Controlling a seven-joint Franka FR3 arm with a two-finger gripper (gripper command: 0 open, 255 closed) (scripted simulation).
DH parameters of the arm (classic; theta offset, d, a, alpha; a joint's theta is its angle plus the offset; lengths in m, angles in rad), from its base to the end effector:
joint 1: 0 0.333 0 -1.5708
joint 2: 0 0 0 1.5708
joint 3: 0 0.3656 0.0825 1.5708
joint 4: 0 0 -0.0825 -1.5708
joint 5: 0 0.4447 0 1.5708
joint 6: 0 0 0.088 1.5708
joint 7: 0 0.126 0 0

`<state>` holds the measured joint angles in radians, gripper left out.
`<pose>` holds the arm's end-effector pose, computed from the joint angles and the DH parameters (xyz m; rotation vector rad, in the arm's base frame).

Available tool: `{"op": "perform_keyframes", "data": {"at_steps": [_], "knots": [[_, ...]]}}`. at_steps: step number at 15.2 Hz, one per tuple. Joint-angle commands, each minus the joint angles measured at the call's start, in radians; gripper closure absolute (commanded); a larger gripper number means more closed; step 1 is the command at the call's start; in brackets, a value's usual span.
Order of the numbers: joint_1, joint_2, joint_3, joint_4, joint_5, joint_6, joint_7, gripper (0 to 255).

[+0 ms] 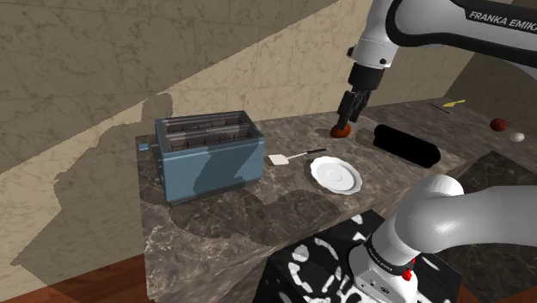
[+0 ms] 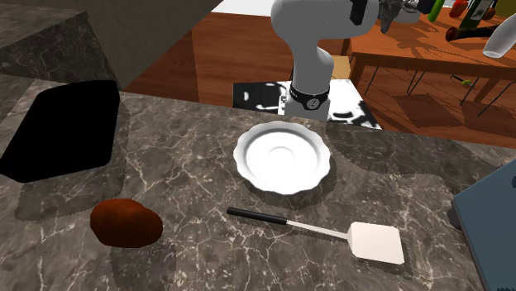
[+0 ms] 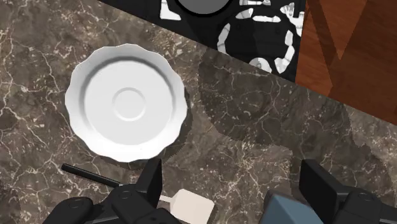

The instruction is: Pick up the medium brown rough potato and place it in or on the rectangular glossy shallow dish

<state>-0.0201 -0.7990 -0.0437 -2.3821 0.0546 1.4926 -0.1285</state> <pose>0.3171 -0.0169 0.5908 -3.0428 -0.1235 0.1264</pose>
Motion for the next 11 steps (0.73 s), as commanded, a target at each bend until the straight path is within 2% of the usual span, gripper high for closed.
{"op": "perform_keyframes", "data": {"at_steps": [1,6,11], "knots": [[0.0,0.0,0.0,0.0,0.0,0.0,0.0,0],[0.005,0.015,-0.153,-0.027,-0.099,0.019,-0.252,0],[0.018,0.091,-0.306,-0.008,-0.189,0.057,-0.505,0]]}}
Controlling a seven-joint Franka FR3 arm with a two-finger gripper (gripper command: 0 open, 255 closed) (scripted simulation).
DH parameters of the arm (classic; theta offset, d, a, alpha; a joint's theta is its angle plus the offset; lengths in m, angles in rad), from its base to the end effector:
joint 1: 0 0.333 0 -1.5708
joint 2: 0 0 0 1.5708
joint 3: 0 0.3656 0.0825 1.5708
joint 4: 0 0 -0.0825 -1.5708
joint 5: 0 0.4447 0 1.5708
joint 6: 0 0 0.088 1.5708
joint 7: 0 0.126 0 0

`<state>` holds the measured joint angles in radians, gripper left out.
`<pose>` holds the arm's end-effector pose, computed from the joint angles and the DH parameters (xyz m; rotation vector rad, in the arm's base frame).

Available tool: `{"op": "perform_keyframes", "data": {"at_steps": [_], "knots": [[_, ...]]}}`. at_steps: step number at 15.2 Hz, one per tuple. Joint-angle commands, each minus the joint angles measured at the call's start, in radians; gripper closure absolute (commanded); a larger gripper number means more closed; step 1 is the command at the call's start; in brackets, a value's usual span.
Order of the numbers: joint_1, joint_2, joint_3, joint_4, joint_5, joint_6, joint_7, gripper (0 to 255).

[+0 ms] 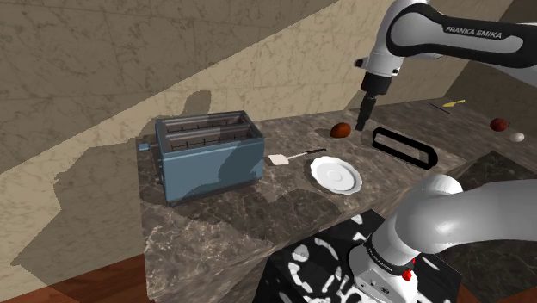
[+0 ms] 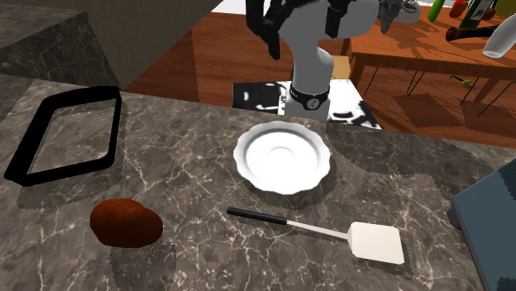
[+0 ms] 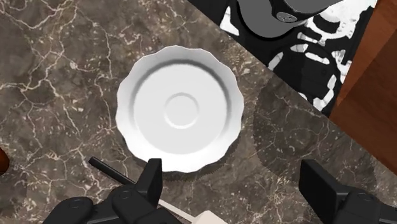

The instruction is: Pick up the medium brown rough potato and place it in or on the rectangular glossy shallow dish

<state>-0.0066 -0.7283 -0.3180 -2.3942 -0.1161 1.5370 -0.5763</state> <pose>0.3202 -0.1439 0.5485 -2.9455 -0.5208 0.1540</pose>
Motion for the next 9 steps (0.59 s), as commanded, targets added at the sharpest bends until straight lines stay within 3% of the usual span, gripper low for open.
{"op": "perform_keyframes", "data": {"at_steps": [1,9], "knots": [[0.01,0.042,-0.063,0.014,-0.033,0.022,-0.108,0],[0.082,0.294,-0.311,0.145,-0.085,0.116,-0.526,0]]}}
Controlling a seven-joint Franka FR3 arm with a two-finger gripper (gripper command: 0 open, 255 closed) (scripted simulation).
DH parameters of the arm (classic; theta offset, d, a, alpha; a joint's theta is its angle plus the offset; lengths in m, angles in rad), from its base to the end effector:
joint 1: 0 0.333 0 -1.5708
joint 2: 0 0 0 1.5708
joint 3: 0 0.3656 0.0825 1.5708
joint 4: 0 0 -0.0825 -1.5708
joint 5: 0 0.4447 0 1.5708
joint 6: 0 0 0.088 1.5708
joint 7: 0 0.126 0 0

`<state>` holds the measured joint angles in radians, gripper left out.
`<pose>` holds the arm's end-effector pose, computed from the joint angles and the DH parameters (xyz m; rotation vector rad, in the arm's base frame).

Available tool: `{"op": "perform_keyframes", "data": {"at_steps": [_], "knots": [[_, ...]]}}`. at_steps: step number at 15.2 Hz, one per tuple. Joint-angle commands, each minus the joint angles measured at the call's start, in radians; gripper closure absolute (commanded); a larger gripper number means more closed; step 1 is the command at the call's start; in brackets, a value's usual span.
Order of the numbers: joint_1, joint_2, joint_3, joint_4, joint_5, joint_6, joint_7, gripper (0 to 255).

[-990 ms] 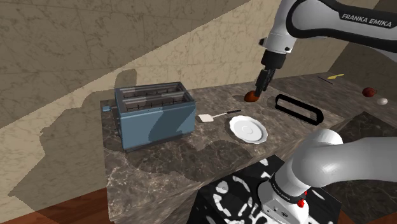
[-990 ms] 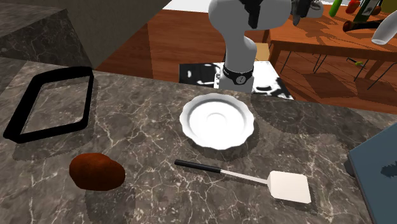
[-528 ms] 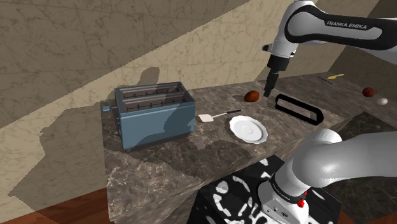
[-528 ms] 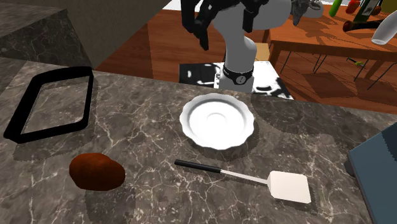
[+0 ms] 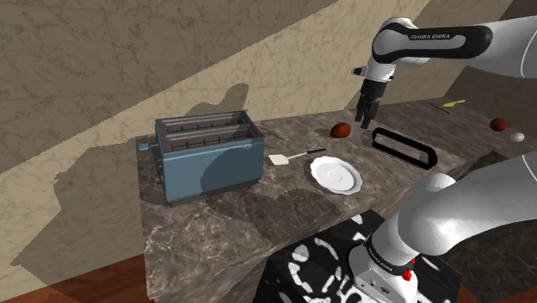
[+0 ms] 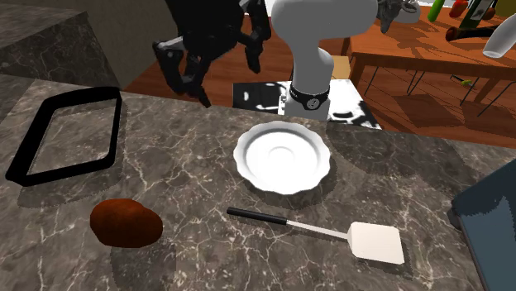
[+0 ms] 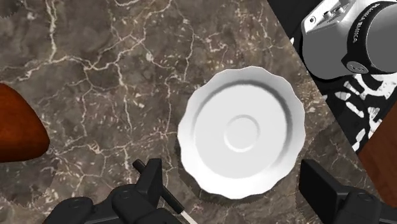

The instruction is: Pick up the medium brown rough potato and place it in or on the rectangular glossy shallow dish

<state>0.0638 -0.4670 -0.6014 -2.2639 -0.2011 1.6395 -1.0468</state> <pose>0.3597 -0.2670 0.4977 -2.7967 -0.9068 0.1772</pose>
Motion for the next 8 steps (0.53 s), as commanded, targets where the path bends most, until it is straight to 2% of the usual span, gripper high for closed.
{"op": "perform_keyframes", "data": {"at_steps": [1,5,8], "knots": [[0.024,0.074,-0.058,0.038,0.005,0.026,-0.111,0],[0.072,0.269,-0.177,0.144,0.067,0.072,-0.35,0],[0.084,0.448,-0.245,0.24,0.16,0.095,-0.549,0]]}}
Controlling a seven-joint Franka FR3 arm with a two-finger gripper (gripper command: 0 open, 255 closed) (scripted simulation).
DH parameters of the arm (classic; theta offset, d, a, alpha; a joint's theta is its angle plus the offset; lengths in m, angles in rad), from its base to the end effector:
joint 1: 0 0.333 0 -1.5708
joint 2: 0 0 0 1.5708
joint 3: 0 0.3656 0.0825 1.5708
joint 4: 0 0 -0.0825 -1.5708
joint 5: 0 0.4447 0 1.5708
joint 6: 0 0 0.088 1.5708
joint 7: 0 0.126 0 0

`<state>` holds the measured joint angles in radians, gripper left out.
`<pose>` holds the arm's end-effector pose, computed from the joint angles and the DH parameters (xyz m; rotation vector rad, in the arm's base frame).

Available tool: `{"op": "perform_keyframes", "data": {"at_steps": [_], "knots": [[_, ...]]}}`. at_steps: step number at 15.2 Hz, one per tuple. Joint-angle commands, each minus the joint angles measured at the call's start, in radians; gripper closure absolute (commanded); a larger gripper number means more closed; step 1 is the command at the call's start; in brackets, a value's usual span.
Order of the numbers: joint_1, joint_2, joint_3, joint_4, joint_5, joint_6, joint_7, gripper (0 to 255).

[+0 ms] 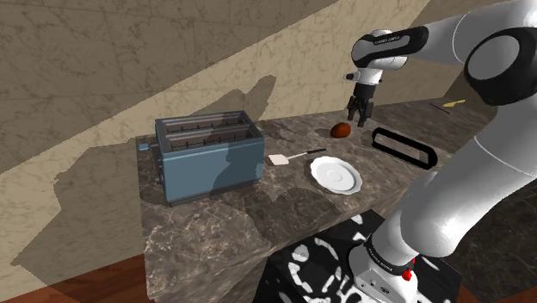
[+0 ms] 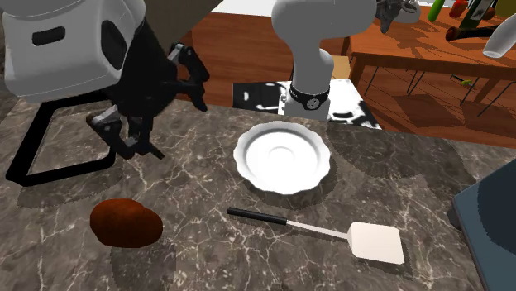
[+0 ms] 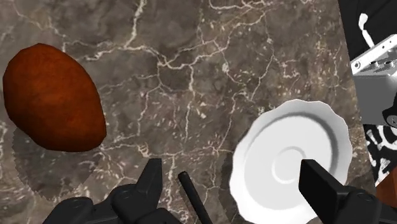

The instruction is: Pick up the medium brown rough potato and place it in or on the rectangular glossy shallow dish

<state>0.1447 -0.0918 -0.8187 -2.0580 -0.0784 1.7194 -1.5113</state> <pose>0.4195 -0.3548 0.4494 -2.6252 -1.2216 0.1960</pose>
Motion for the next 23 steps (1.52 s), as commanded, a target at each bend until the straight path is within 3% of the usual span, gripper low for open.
{"op": "perform_keyframes", "data": {"at_steps": [1,6,11,18,23], "knots": [[-0.003,0.137,-0.04,0.069,0.076,0.019,-0.153,0],[-0.116,0.433,-0.006,0.271,0.246,0.0,-0.442,0],[-0.254,0.663,0.084,0.506,0.34,-0.051,-0.624,0],[-0.239,0.661,0.089,0.406,0.346,0.044,-0.631,0],[-0.238,0.661,0.09,0.399,0.347,0.051,-0.632,0]]}}
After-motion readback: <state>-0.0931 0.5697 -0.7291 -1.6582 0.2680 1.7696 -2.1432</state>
